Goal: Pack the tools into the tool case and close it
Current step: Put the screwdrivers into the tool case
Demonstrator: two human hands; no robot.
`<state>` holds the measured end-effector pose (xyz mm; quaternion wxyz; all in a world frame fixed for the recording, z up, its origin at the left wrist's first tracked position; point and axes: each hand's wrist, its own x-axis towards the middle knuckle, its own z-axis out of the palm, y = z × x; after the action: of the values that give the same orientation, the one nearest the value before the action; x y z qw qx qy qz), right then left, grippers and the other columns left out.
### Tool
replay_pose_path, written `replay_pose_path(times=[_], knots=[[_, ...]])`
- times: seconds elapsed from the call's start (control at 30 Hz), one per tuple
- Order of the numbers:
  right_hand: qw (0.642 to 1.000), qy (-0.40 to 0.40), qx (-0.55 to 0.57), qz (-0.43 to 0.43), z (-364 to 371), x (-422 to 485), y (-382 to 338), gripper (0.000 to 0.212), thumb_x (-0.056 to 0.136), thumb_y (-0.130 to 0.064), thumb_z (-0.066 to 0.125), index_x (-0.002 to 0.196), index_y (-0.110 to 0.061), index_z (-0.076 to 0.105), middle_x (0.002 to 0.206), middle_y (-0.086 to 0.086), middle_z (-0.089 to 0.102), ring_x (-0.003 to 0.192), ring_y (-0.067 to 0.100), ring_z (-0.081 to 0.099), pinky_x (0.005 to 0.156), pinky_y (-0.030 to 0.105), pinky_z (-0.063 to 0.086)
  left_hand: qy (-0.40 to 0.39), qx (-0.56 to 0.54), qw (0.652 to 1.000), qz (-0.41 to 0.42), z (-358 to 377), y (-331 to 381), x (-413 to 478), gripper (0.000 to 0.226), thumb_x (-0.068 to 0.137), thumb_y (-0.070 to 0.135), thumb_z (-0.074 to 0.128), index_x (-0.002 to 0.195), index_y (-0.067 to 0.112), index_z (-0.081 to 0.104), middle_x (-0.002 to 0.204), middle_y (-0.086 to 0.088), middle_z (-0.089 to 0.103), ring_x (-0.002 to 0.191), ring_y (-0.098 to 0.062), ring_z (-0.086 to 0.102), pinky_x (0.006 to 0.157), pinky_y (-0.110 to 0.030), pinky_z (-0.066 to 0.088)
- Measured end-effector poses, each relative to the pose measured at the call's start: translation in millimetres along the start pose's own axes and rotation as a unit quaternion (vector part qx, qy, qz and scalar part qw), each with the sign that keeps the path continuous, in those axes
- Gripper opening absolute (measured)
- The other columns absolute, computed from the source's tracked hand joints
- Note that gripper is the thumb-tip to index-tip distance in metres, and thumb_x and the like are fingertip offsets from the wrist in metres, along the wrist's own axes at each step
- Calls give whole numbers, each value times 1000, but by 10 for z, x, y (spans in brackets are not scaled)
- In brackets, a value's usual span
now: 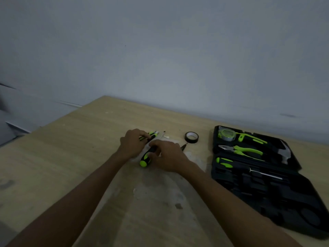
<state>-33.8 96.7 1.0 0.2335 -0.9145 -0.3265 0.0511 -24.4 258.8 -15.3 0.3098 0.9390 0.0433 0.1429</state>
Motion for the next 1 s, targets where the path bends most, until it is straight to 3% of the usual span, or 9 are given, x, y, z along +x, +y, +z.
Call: replay_pose_path(times=[0.1, 0.23, 0.37, 0.43, 0.57, 0.73, 0.83, 0.93, 1.0], knots=[[1000, 2, -29, 2, 107, 155, -39, 41, 93, -46, 47, 129, -27, 52, 102, 10, 68, 92, 31, 60, 88, 40, 40, -10, -10, 1000, 1, -7, -61, 71, 20, 79, 13, 67, 98, 15, 74, 113, -9, 68, 109, -27, 58, 93, -36, 44], [997, -6, -75, 14, 191, 253, 42, 47, 85, -66, 45, 110, -31, 62, 95, 3, 70, 87, 25, 61, 88, 42, 37, -33, -19, 999, 17, 7, -150, 183, 19, 78, 21, 71, 97, 18, 73, 110, -6, 69, 105, -25, 61, 91, -37, 49], [994, 22, -110, 10, 291, 258, 67, 54, 76, -76, 45, 96, -27, 57, 86, 5, 63, 81, 26, 56, 85, 41, 36, -49, -8, 998, 35, 59, -171, 251, 23, 79, 21, 70, 102, 20, 72, 112, -6, 68, 107, -26, 60, 94, -40, 48], [995, 37, -94, 13, 298, 231, 59, 49, 77, -71, 50, 93, -25, 56, 83, 5, 62, 79, 25, 56, 83, 39, 35, -56, 2, 997, 46, 93, -168, 259, 27, 79, 18, 69, 107, 18, 70, 116, -8, 66, 110, -27, 59, 95, -39, 47], [998, 58, -3, 33, 202, 153, 79, 21, 81, -41, 61, 90, -23, 59, 86, 4, 67, 78, 23, 59, 77, 34, 43, -65, 18, 997, 48, 122, -135, 247, 45, 74, 33, 66, 118, 26, 63, 124, -8, 62, 117, -30, 55, 96, -49, 45], [993, 98, 58, 43, -19, -39, 188, 7, 78, -31, 62, 81, -28, 56, 78, -3, 62, 61, 13, 51, 63, 32, 47, -54, 45, 992, 105, 175, -35, 298, 51, 76, 27, 67, 126, 33, 55, 131, -10, 56, 123, -34, 48, 98, -53, 43], [991, 108, 71, 30, -210, -221, 315, 8, 79, -26, 62, 84, -29, 56, 77, -1, 63, 53, 10, 48, 55, 26, 39, -33, 23, 991, 125, 187, 92, 279, 31, 81, 23, 66, 111, 31, 66, 120, -8, 58, 115, -30, 53, 91, -50, 47], [986, 131, 93, 37, -418, -481, 487, 20, 74, -25, 63, 89, -33, 53, 89, 5, 68, 74, 21, 62, 66, 32, 46, -32, -17, 992, 122, 178, 267, 185, 14, 79, 30, 63, 89, 31, 73, 98, 0, 67, 98, -22, 60, 82, -46, 50], [979, 136, 141, 62, -551, -702, 629, 28, 75, -19, 66, 96, -28, 49, 91, 4, 67, 80, 23, 61, 71, 34, 46, -57, -44, 990, 123, 187, 446, 94, 12, 79, 27, 67, 87, 23, 75, 92, -3, 72, 83, -9, 61, 82, -35, 52]])
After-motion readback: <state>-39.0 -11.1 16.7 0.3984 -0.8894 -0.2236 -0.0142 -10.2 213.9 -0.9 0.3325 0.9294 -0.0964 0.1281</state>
